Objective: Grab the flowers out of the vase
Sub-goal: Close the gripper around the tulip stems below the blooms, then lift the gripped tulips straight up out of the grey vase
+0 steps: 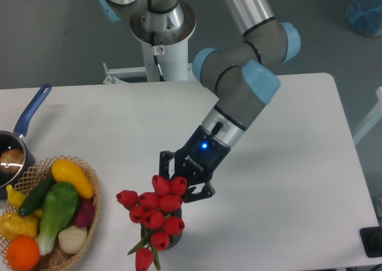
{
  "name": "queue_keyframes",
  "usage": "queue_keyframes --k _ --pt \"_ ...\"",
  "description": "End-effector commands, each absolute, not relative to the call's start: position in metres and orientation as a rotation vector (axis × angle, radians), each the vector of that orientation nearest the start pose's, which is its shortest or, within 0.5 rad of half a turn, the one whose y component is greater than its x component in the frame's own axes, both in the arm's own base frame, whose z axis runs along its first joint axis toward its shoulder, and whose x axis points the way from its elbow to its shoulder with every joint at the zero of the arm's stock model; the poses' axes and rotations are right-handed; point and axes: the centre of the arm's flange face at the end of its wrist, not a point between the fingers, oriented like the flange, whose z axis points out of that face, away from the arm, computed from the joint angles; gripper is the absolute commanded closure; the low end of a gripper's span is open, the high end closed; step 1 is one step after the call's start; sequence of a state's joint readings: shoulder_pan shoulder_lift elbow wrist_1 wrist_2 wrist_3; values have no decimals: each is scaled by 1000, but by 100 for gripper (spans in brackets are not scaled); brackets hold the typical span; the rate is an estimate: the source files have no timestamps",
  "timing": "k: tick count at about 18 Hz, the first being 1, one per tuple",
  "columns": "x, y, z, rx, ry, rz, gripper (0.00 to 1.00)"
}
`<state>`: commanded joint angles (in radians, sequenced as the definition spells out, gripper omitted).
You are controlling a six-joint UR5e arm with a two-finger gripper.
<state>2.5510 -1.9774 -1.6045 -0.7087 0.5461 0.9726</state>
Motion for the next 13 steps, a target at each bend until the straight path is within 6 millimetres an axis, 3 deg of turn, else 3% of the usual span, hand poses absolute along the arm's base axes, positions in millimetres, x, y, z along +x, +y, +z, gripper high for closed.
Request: queue_keyframes --k 3,13 --pt "-408 529 391 -2030 238 -288 100" --pt "-432 483 445 -1854 194 -306 100"
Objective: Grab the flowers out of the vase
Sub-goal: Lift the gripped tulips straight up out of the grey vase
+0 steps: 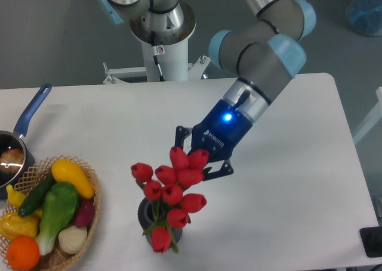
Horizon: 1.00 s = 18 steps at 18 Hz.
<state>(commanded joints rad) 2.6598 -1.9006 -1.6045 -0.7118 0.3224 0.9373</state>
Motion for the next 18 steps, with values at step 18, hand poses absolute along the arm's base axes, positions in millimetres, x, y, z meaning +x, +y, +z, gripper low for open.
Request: queue_keyframes --k 18 --pt "-465 425 501 -1664 159 -319 100"
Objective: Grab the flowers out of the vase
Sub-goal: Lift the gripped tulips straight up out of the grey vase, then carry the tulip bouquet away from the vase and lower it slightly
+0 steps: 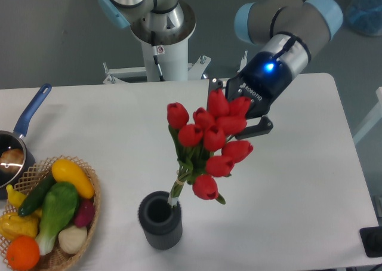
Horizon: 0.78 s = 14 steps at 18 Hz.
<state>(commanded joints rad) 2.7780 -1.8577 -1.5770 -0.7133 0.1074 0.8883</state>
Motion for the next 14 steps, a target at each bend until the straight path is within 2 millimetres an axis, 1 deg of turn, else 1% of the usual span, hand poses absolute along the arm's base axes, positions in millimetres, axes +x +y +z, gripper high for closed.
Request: queue_keyframes --k 2,4,8,10,12,14 --pt "-468 420 507 -1647 154 -324 100" --pt "-470 417 507 -1648 146 -322 100" --pt "-471 417 500 -1667 150 -299 100" --pt "-478 410 497 -1677 182 -232 100" --pt "-485 406 491 -1768 206 -110 100" --pt "-489 401 489 -1872 201 -4 100"
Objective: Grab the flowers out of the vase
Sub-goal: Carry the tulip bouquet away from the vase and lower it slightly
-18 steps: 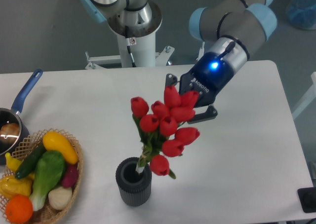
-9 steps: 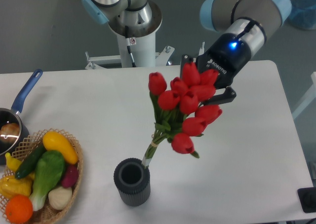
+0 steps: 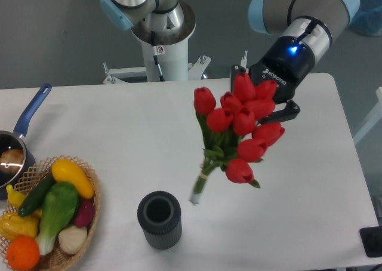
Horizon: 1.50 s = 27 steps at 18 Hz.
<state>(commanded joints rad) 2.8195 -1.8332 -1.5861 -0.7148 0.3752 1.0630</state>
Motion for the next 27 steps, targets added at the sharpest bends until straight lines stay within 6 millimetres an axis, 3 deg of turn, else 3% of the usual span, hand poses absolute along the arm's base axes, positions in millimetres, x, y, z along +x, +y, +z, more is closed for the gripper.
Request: queue_keyframes --k 3,7,10,12,19,21,23,27 --pt "-491 399 479 -1952 215 71 100" --pt "-491 387 436 -1989 263 90 100" --pt "-495 382 436 -2001 249 98 100" --pt "-498 382 428 -2102 236 149 100" --pt "-477 415 412 -2318 279 235 100" --pt "-481 415 422 -2416 278 338 100" --pt "-464 438 425 -2511 325 419 100" --pt "-446 457 424 -2662 364 473 100"
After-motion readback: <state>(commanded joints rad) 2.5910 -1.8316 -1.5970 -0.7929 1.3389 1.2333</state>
